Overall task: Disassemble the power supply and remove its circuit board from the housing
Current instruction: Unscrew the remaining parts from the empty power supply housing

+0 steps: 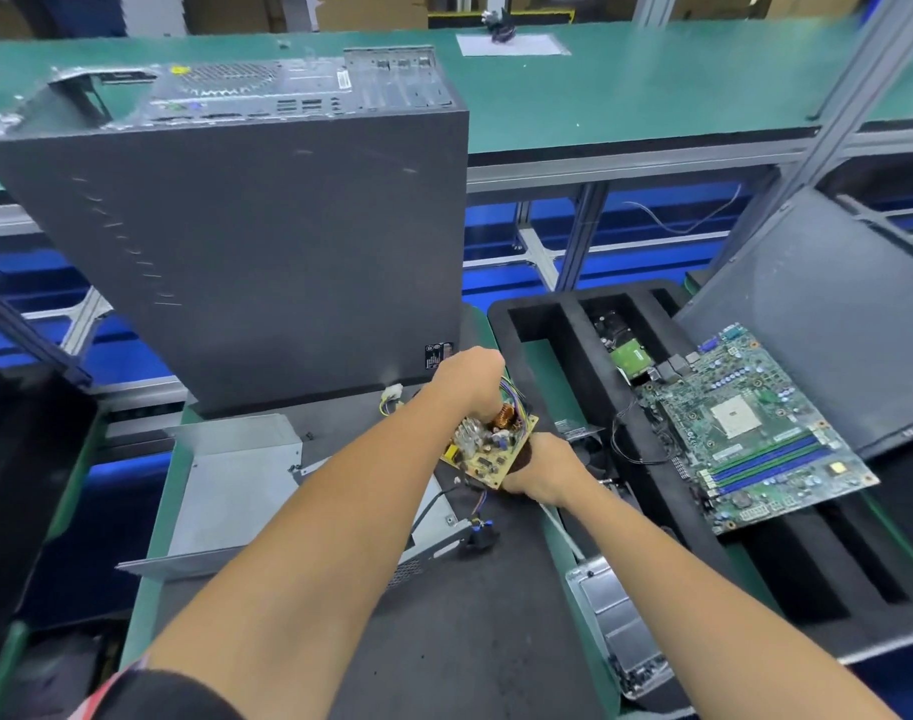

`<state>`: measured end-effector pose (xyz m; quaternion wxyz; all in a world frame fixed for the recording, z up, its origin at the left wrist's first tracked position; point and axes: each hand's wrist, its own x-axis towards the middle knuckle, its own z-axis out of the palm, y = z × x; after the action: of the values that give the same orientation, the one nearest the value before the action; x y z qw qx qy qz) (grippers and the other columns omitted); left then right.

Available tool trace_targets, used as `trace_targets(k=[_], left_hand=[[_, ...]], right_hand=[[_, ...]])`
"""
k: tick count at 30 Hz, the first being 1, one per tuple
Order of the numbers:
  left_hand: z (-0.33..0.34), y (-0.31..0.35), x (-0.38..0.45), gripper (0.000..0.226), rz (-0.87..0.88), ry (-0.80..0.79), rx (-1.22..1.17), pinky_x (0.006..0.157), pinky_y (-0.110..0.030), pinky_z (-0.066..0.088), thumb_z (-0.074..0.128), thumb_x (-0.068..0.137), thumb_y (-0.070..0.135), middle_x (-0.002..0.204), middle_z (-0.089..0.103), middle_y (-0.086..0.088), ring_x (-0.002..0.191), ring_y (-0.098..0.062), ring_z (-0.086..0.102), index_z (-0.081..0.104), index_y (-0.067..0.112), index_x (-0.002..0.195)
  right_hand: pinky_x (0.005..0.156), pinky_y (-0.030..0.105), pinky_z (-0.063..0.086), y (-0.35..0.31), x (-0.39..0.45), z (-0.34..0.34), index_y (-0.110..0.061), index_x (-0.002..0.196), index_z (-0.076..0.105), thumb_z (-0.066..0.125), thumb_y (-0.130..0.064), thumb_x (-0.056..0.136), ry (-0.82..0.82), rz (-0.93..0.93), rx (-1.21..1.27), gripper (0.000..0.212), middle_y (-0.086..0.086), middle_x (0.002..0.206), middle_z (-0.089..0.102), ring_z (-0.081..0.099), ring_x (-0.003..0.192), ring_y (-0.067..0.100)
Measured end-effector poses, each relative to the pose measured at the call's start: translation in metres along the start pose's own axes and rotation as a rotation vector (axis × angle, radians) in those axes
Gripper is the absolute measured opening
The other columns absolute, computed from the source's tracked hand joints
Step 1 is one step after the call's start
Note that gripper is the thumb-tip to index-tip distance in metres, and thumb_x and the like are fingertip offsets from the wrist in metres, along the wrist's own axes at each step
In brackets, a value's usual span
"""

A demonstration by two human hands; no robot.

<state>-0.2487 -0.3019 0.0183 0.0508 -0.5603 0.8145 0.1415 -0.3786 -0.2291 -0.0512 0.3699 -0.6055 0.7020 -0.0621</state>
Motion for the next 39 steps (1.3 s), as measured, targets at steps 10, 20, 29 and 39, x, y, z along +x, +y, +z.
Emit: trace_targets(k=[10,20,29,39], left_hand=[[0.023,0.002,-0.010,0.012,0.042,0.122,0.049,0.067,-0.035,0.039,0.056,0.078,0.008,0.090,0.053,-0.007,0.091,-0.028,0.054,0.048,0.011,0.087],[0.020,0.001,-0.013,0.018,0.273,0.199,0.030,0.079,-0.037,0.033,0.052,0.081,0.022,0.095,0.052,0.001,0.093,-0.023,0.046,0.051,0.019,0.099],[-0.018,-0.071,-0.102,0.021,0.068,-0.101,-0.357,0.055,-0.023,0.047,0.054,0.078,0.004,0.066,0.063,0.004,0.056,-0.007,0.060,0.060,0.019,0.064],[0.062,-0.080,-0.118,0.022,0.082,-0.404,-0.219,0.049,-0.025,0.033,0.052,0.079,0.002,0.066,0.052,-0.003,0.064,-0.023,0.047,0.050,0.021,0.068]], right_hand=[[0.062,0.030,0.043,0.011,-0.019,-0.077,-0.007,0.081,0.052,0.071,-0.011,0.073,0.197,0.123,-0.034,0.021,0.012,0.082,0.060,0.059,0.076,0.028],[0.051,0.028,0.048,-0.054,-0.061,-0.102,-0.020,0.076,0.060,0.072,-0.036,0.082,0.069,-0.404,0.310,0.021,0.000,0.065,0.066,0.068,0.062,0.022],[0.063,0.042,0.053,-0.108,-0.066,-0.053,-0.002,0.081,0.054,0.078,-0.017,0.068,-0.061,-0.614,0.155,0.031,0.016,0.073,0.062,0.062,0.060,0.018],[0.057,0.028,0.043,-0.114,-0.059,-0.022,-0.019,0.068,0.057,0.078,-0.017,0.068,-0.179,-0.688,-0.040,0.022,-0.001,0.065,0.062,0.050,0.057,0.007]])
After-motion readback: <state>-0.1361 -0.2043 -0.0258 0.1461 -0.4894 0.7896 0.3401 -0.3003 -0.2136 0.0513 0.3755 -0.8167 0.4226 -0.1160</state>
